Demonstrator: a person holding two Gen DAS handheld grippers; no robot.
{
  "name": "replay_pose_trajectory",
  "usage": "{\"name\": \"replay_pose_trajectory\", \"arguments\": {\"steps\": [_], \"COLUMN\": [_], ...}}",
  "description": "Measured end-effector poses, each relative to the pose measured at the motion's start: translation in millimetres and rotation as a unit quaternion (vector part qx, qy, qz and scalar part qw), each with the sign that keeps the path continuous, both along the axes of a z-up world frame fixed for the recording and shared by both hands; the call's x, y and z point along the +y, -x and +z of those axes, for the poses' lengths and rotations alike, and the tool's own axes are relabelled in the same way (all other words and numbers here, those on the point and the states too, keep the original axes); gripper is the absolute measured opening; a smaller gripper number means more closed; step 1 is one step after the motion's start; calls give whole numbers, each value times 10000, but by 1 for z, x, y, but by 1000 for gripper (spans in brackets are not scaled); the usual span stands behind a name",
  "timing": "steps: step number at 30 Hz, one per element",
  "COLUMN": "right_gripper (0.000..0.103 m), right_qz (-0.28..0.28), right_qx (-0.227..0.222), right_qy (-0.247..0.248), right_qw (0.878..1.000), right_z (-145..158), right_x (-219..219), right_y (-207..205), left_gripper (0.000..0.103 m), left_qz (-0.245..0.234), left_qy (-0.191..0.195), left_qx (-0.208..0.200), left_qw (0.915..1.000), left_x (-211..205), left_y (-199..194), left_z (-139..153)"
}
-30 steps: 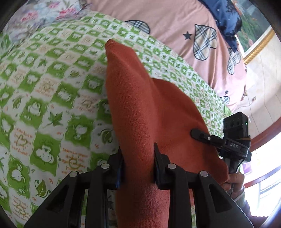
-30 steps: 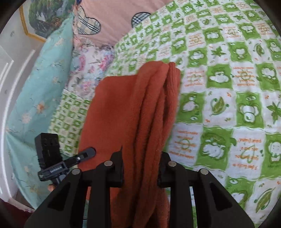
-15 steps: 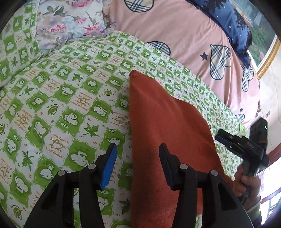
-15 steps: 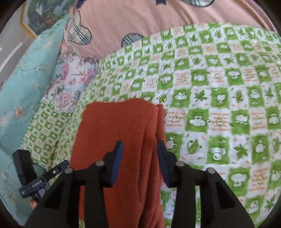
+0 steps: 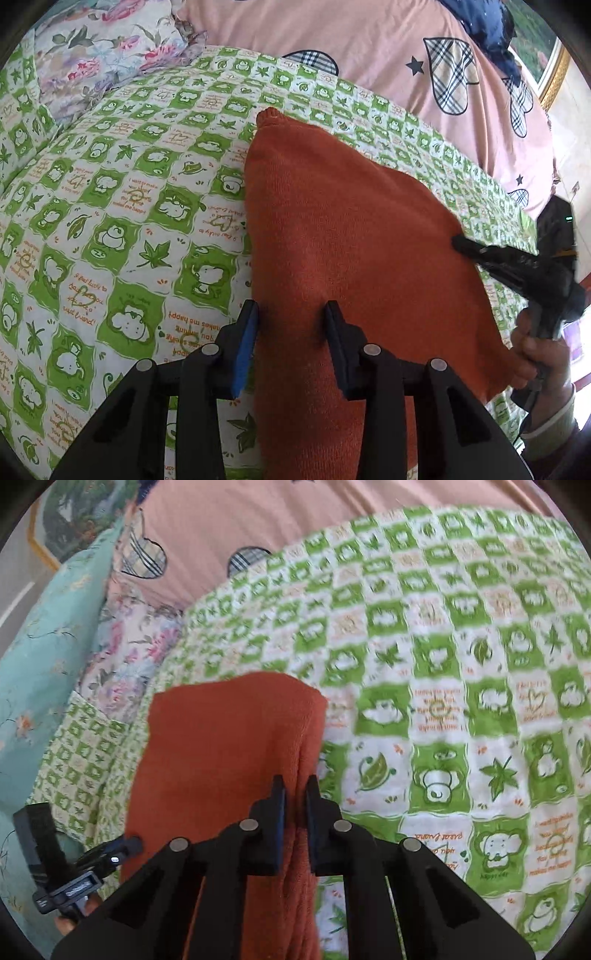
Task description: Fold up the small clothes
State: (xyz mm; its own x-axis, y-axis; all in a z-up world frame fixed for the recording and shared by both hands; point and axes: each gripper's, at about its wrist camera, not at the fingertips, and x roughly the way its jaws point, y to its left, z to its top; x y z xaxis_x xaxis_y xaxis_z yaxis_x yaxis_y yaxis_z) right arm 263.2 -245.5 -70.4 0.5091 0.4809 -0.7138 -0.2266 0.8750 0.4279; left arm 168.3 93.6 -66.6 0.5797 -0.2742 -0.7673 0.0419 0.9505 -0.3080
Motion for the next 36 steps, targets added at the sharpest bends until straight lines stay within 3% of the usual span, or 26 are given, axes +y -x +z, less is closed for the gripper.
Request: {"name": "replay_pose_trajectory", "arguments": {"steps": [8,11,14,17,19,21,25,29,36], "right_gripper": [14,14,14,14,14,14,14,14,14], "right_qz": [-215,-322,-190,-33,19,68,160,205,342], "right_qx": [35,-282,-551,-559,-434,-306,-205,-198,-141], "right_qy": [-98,-134,-444,-537,-536,-504,-509,-544,-625], "right_qw": [9997,9990,9973,9970,9976,9982,9984,9981,9974], "right_z": [2,31,53,56,51,46,39,35,31], "right_x": [-6,-8,-6,0,2,2,2,0,7], "right_y": [9,30,61,84,93,97,106,110,115], "left_gripper": [45,45,46,37,19,12,12,15,15], "left_qz": [-90,-148,-186,-141,-117,-16,264,453,-95], "left_qy": [29,158,540,777,637,503,603,612,992], "left_qx": [144,116,242,357,369,271,190,12,-221], "left_qw": [9999,9997,9981,9962,9972,9984,9977,9971,9948], "left_x": [1,11,26,34,33,34,49,59,42], "left_y": [-9,-36,-82,-127,-156,-175,-199,-171,-53], "left_z": [-6,3,2,-4,-5,-3,9,25,35]}}
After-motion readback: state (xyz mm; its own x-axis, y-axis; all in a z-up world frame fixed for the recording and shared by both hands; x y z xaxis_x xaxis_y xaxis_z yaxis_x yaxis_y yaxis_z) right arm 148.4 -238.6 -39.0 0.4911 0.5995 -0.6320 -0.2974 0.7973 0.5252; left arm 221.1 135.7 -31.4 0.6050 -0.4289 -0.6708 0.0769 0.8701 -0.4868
